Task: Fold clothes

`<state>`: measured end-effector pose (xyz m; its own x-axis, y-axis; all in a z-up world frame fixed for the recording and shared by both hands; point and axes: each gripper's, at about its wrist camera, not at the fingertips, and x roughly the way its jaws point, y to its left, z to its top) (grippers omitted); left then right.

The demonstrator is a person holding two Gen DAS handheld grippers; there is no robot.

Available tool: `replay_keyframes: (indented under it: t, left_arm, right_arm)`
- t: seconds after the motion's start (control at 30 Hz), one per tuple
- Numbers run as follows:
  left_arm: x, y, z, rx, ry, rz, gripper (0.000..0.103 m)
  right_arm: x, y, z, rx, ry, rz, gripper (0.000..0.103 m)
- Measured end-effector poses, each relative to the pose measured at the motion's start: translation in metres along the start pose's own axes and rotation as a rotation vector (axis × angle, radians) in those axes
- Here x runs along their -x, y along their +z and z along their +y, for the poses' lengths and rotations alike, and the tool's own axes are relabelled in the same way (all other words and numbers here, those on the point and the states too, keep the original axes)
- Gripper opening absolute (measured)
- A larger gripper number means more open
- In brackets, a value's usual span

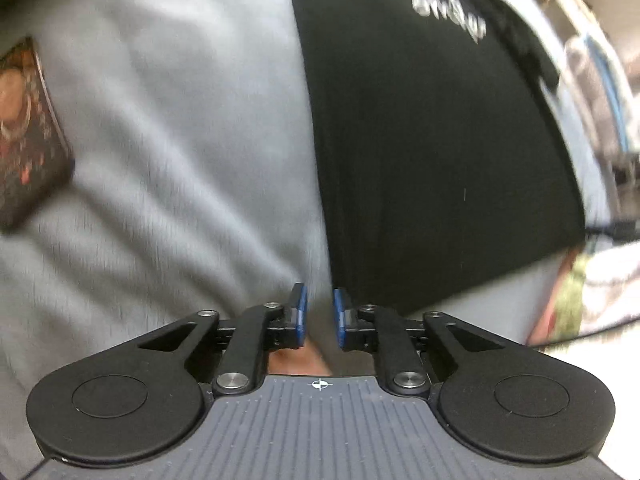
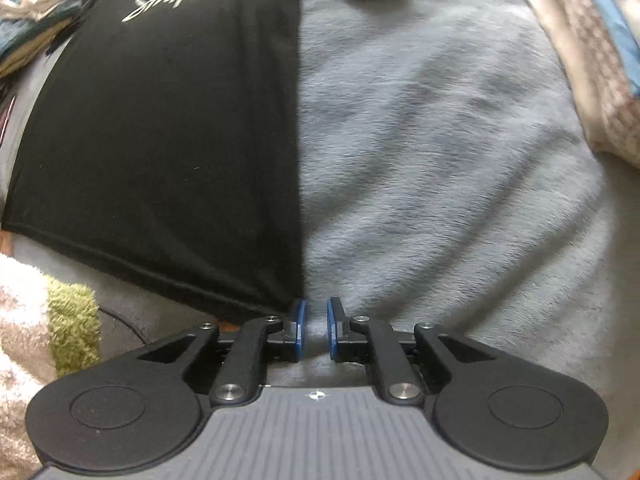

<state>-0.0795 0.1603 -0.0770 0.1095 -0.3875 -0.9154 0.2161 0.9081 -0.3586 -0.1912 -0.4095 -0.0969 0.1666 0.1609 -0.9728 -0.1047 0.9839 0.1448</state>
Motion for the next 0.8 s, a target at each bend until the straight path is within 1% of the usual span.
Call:
replay_keyframes:
  t: [0.07, 0.13, 0.2, 0.27, 0.3, 0.37, 0.4, 0.43, 0.5, 0.57, 0.67, 0.73, 0.77, 0.8]
  left_arm:
    - [-0.010, 0.006, -0.005, -0.007, -0.004, -0.009, 0.015]
    - [-0.022, 0.009, -0.009, -0.013, 0.009, 0.001, 0.015]
    - [-0.032, 0.010, -0.009, 0.011, 0.020, 0.006, 0.015]
    - [-0.036, 0.008, -0.005, 0.045, 0.028, 0.003, 0.011]
    - [-0.035, 0.007, -0.004, 0.044, 0.043, -0.001, 0.007]
    - [-0.033, 0.003, -0.003, 0.044, 0.077, -0.007, 0.004]
    - [-0.031, 0.002, -0.002, 0.043, 0.107, -0.004, 0.001]
    - [-0.028, 0.002, -0.001, 0.042, 0.131, -0.002, 0.001]
    - [-0.018, 0.006, 0.004, 0.049, 0.152, -0.002, 0.001]
    - [-0.008, 0.013, 0.001, 0.063, 0.161, -0.018, 0.001]
    - [0.008, 0.032, -0.006, 0.040, 0.167, -0.102, 0.002]
    - [0.012, 0.052, -0.015, 0.004, 0.165, -0.153, 0.003]
    - [0.011, 0.061, -0.022, -0.018, 0.162, -0.176, 0.003]
    - [0.009, 0.071, -0.029, -0.041, 0.157, -0.196, 0.003]
  right_arm:
    - [-0.004, -0.003, -0.001, -0.004, -0.002, 0.003, 0.012]
    - [-0.006, -0.005, 0.002, 0.009, -0.010, 0.003, 0.012]
    - [-0.006, -0.006, 0.004, 0.015, -0.015, 0.002, 0.012]
    - [-0.004, -0.006, 0.003, 0.013, -0.014, 0.001, 0.012]
    - [-0.004, -0.007, 0.002, 0.010, -0.012, 0.001, 0.012]
    - [-0.003, -0.007, 0.001, 0.007, -0.012, 0.001, 0.012]
    - [-0.002, -0.006, 0.001, 0.008, -0.013, 0.002, 0.012]
    - [0.000, -0.006, 0.000, 0.010, -0.016, 0.003, 0.012]
    - [0.005, -0.002, -0.002, 0.001, -0.027, -0.001, 0.012]
    - [0.017, 0.008, -0.006, -0.028, -0.030, -0.033, 0.012]
    - [0.037, 0.027, -0.014, -0.076, -0.008, -0.113, 0.018]
    - [0.045, 0.049, -0.021, -0.115, 0.022, -0.190, 0.026]
    - [0.046, 0.064, -0.024, -0.140, 0.038, -0.230, 0.034]
    - [0.046, 0.078, -0.028, -0.164, 0.054, -0.271, 0.039]
